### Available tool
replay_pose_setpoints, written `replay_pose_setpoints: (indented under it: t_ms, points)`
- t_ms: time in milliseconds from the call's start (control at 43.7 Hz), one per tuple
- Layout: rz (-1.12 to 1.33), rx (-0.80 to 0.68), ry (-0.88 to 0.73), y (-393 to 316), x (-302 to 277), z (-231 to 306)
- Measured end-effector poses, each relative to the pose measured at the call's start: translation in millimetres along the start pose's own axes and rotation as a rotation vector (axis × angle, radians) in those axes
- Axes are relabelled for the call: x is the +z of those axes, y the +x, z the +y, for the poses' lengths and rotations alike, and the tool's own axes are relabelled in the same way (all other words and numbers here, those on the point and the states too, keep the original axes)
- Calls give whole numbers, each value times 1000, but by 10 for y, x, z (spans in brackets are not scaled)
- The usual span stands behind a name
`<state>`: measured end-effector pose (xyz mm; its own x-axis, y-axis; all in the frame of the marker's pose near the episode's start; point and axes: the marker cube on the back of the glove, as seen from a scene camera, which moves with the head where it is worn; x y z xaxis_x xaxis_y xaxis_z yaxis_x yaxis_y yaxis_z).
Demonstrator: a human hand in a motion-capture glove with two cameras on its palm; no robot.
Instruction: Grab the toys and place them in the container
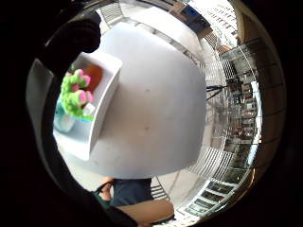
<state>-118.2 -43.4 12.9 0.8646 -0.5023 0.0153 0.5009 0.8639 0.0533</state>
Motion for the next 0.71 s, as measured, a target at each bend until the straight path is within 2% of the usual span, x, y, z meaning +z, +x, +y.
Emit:
replay_pose_setpoints:
  t_ms: [46,69,137,160,252,366,710]
  points:
    - [-65,-56,13,107,-33,117]
    - [-65,-23,14,192,-47,154]
    - [-39,246,3,485,-82,215]
    - [-39,288,1,570,-93,246]
    - [-75,182,14,786,-154,491]
    - [-9,465,20,1103,-166,685]
    - [105,528,31,1549,-69,1497]
